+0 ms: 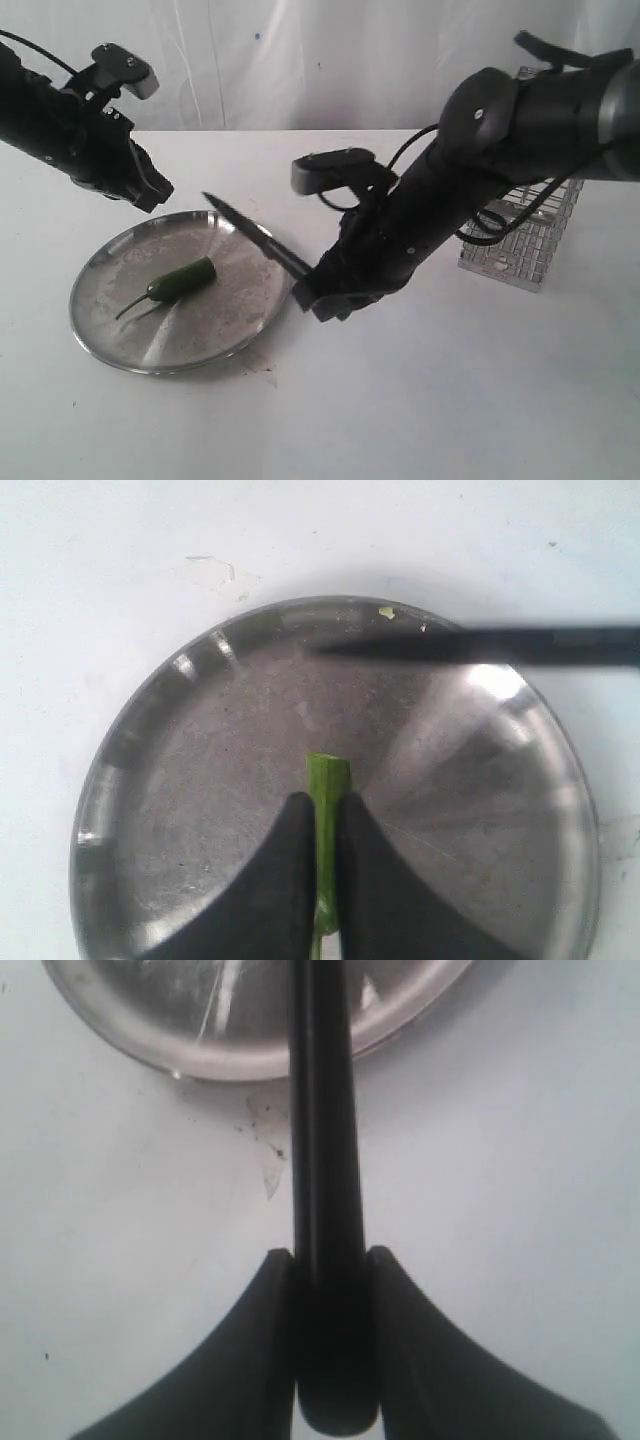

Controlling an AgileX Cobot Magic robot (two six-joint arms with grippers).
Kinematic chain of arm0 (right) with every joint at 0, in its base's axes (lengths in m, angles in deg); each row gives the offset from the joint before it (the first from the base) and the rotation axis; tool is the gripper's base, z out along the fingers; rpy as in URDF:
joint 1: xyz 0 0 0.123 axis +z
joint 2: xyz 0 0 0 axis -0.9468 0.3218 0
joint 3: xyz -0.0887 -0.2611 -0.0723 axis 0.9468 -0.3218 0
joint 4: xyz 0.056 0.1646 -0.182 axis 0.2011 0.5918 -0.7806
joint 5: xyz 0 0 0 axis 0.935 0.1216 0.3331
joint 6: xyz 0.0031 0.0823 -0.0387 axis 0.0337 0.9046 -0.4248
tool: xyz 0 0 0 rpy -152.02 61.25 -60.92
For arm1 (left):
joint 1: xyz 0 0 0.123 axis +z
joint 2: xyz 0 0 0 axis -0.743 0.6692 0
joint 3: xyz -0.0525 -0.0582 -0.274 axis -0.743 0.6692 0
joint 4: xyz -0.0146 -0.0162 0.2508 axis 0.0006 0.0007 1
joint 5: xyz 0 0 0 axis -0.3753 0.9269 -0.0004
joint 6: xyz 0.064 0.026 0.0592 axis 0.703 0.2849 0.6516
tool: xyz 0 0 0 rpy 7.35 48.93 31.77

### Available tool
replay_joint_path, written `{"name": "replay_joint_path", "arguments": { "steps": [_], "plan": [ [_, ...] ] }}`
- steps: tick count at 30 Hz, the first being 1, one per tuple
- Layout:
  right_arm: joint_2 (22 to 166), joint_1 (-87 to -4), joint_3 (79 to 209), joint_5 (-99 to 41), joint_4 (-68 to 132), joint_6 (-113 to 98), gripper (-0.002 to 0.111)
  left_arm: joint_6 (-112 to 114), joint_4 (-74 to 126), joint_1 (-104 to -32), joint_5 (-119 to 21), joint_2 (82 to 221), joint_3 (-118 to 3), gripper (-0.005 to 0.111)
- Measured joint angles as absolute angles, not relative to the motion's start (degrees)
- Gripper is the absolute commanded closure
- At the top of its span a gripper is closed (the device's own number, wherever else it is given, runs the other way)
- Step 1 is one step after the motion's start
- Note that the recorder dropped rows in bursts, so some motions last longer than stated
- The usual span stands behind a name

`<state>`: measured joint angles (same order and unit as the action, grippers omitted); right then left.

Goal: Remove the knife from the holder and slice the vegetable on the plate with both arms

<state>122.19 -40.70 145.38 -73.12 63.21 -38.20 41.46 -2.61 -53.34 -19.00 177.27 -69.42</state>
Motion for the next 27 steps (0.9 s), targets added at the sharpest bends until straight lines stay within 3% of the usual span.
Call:
{"name": "replay_joint_path", "arguments": {
  "steps": [4,8,14,19,27],
  "plan": [
    [122.31,-34.69,145.38,-69.39,49.65,-24.8,0.108,36.63,-2.83,-53.34,-17.11,176.43,-68.64,0.107],
    [123.2,-33.88,145.62,-67.45,43.49,-16.87,0.108,34.83,-6.53,-53.34,-23.48,176.43,-63.83,0.107],
    [126.71,-33.51,151.03,-75.48,43.91,-17.18,0.108,60.27,-32.74,-53.2,-32.0,177.16,-58.71,0.107],
    [132.29,-33.51,159.28,-79.77,48.03,-17.68,0.108,82.97,-58.47,-51.16,-22.3,178.09,-59.2,0.107],
    [135.63,-31.4,162.2,-78.09,50.12,-15.95,0.108,87.6,-68.13,-47.39,-17.51,184.36,-59.83,0.107]
  ]
}}
